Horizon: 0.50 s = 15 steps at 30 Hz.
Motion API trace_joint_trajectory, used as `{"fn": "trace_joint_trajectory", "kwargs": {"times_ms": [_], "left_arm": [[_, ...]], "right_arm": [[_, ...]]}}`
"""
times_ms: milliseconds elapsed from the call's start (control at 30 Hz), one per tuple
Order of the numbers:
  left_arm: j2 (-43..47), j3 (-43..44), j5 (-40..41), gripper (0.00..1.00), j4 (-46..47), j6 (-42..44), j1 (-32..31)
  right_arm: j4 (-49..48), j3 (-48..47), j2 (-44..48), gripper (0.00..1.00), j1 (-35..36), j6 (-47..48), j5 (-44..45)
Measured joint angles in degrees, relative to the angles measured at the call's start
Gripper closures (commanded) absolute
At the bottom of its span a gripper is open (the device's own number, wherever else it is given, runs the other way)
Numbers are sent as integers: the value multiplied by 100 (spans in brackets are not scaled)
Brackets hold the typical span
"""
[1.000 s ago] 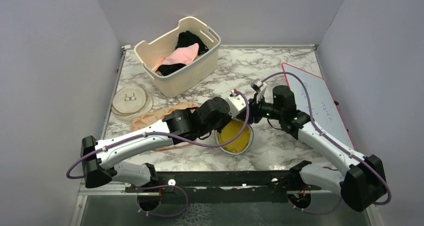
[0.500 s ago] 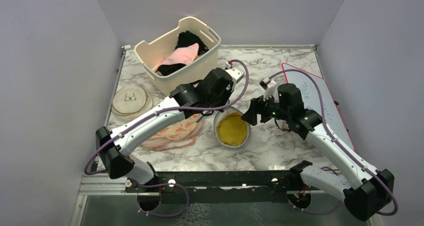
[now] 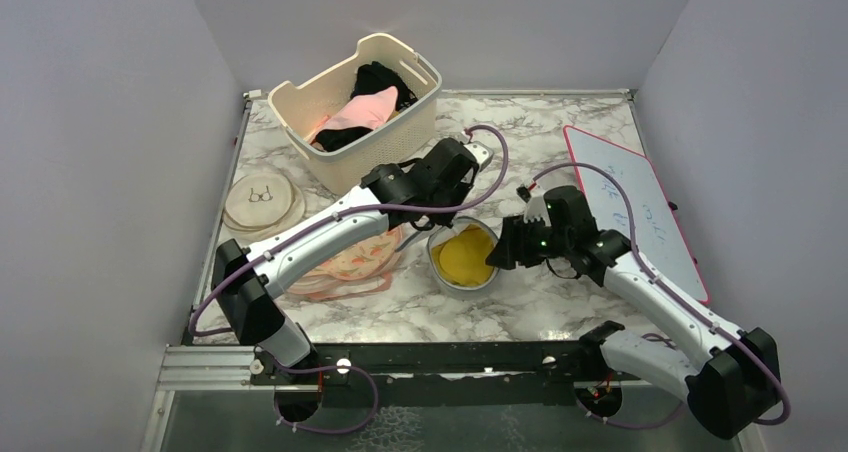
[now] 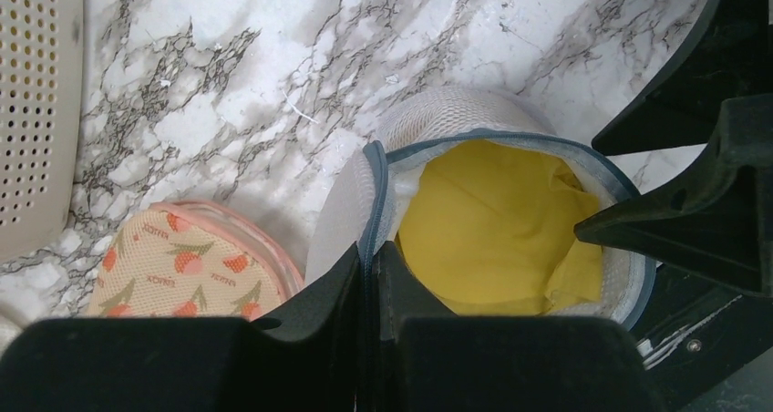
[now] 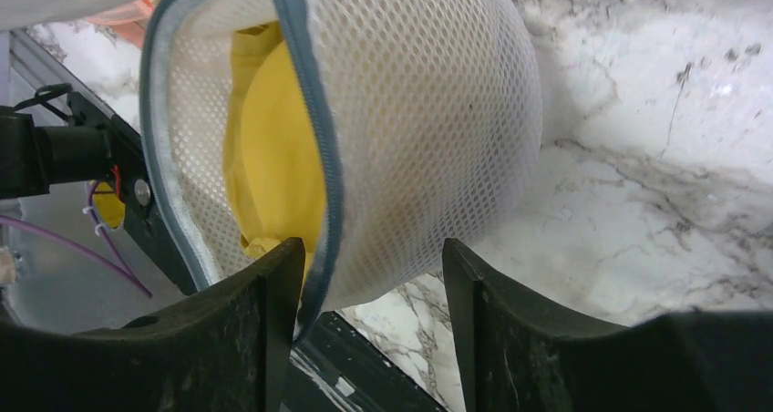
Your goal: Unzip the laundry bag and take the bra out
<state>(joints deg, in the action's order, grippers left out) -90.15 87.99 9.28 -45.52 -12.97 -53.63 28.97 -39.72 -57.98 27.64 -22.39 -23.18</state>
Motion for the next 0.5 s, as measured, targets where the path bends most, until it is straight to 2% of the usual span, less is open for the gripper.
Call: {"fn": "trace_joint_trajectory", "kwargs": {"times_ms": [67,233,333,500], "left_arm": [[0,22,0,100,-7,4,24],[0,70,22,100,-13,81,63],[-7,72,81,100,-22,136,79],[-22,72,155,100,-46,197,105]], "right_arm": [[-22,144,42,48,0,-127,0],[-35,264,264,65,0,-356,20],[-116,424,507,66,0,-487,20],[-111,616,758,62,0,-684,72]]}}
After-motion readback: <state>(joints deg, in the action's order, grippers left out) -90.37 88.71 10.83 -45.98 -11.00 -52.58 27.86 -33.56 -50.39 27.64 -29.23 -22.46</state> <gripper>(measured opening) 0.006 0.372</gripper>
